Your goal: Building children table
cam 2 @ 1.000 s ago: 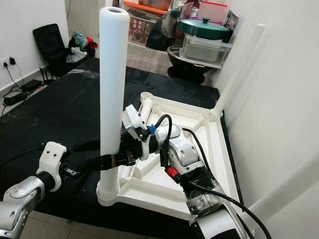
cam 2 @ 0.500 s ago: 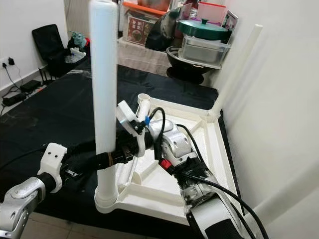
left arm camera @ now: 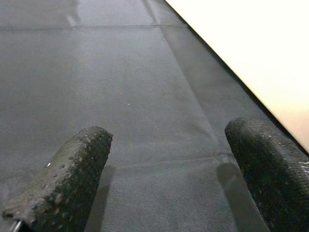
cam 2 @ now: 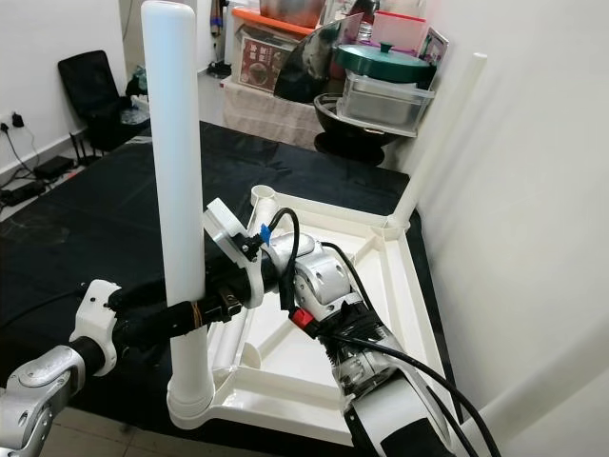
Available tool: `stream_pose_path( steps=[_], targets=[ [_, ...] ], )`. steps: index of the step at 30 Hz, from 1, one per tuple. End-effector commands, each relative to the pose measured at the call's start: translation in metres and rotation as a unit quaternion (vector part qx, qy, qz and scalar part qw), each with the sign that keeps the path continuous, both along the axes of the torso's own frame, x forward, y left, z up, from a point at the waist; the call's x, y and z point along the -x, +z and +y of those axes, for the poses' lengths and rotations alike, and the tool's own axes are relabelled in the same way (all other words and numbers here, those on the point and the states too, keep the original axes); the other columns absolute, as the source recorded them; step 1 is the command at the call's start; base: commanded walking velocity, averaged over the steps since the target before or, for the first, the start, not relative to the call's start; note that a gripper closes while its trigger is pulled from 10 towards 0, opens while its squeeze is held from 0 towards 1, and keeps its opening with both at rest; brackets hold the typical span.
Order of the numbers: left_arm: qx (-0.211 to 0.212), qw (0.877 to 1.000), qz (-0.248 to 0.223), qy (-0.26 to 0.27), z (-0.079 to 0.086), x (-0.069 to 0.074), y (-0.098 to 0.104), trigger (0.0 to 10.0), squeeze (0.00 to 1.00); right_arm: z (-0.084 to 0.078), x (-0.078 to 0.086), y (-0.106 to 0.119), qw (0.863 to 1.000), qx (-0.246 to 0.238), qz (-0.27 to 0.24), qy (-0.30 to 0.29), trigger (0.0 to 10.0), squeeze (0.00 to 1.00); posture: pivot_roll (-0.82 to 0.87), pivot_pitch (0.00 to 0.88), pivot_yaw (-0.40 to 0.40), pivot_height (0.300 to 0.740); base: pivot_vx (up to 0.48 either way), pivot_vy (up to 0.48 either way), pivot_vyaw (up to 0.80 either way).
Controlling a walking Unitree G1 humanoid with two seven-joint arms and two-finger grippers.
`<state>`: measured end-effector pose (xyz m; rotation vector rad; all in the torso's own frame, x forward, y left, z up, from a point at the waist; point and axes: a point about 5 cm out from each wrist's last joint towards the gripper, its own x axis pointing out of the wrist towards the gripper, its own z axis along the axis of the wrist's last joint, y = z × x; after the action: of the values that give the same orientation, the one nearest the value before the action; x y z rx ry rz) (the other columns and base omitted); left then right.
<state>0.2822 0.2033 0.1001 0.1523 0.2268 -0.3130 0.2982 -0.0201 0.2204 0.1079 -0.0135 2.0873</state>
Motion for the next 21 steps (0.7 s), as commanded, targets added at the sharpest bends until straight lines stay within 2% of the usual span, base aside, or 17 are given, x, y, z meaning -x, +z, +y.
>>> stream_pose_path(
  steps=[1,6,7,8,10,12,14,15,17,18,21],
  targets=[
    [0.005,1.0,0.004,-0.004,-0.005,0.0,-0.002,10.0,0.0,0.004,0.005,-0.04,0.997,0.055,0.061,-0.005,0.0,0.0,0.17,0.0,-0.186,0.74,0.0,0.0,0.0],
    [0.003,1.0,0.002,-0.001,-0.004,-0.001,-0.002,10.0,0.0,0.003,-0.002,-0.039,0.997,0.037,0.043,-0.061,0.0,0.0,0.16,0.0,-0.184,0.74,0.0,0.0,0.0],
    [0.003,1.0,0.002,0.0,-0.004,-0.001,-0.002,10.0,0.0,0.0,-0.011,-0.041,0.99,0.034,0.028,-0.134,0.0,0.0,0.16,0.0,-0.183,0.74,0.0,0.0,0.0],
    [0.003,1.0,0.002,0.0,-0.004,-0.001,-0.002,10.0,0.0,0.0,-0.011,-0.041,0.99,0.034,0.028,-0.134,0.0,0.0,0.16,0.0,-0.183,0.74,0.0,0.0,0.0],
    [0.002,1.0,0.001,0.002,-0.003,-0.001,-0.002,10.0,0.0,-0.005,-0.021,-0.044,0.976,0.036,0.009,-0.213,0.0,0.0,0.16,0.0,-0.179,0.74,0.0,0.0,0.0],
    [0.002,1.0,0.0,0.003,-0.003,-0.001,-0.001,10.0,0.0,-0.012,-0.025,-0.045,0.967,0.038,-0.005,-0.254,0.0,0.0,0.15,0.0,-0.176,0.74,0.0,0.0,0.0],
    [0.002,1.0,0.0,0.005,-0.002,-0.002,-0.001,10.0,0.0,-0.022,-0.024,-0.047,0.958,0.041,-0.025,-0.283,0.0,0.0,0.14,0.0,-0.168,0.74,0.0,0.0,0.0],
    [0.002,1.0,0.0,0.005,-0.002,-0.002,-0.001,10.0,0.0,-0.022,-0.024,-0.047,0.958,0.041,-0.025,-0.283,0.0,0.0,0.14,0.0,-0.168,0.74,0.0,0.0,0.0],
    [0.002,1.0,-0.001,0.008,0.0,-0.004,0.0,10.0,0.0,-0.037,-0.021,-0.048,0.944,0.043,-0.041,-0.324,0.0,0.0,0.13,0.0,-0.158,0.74,0.0,0.0,0.0],
    [0.002,1.0,-0.001,0.008,0.0,-0.004,0.0,10.0,0.0,-0.037,-0.021,-0.048,0.944,0.043,-0.041,-0.324,0.0,0.0,0.13,0.0,-0.158,0.74,0.0,0.0,0.0],
    [0.003,1.0,-0.005,0.011,0.001,-0.007,0.001,10.0,0.0,-0.055,-0.022,-0.046,0.918,0.053,-0.075,-0.385,0.0,0.0,0.12,0.0,-0.149,0.74,0.0,0.0,0.0]
  ],
)
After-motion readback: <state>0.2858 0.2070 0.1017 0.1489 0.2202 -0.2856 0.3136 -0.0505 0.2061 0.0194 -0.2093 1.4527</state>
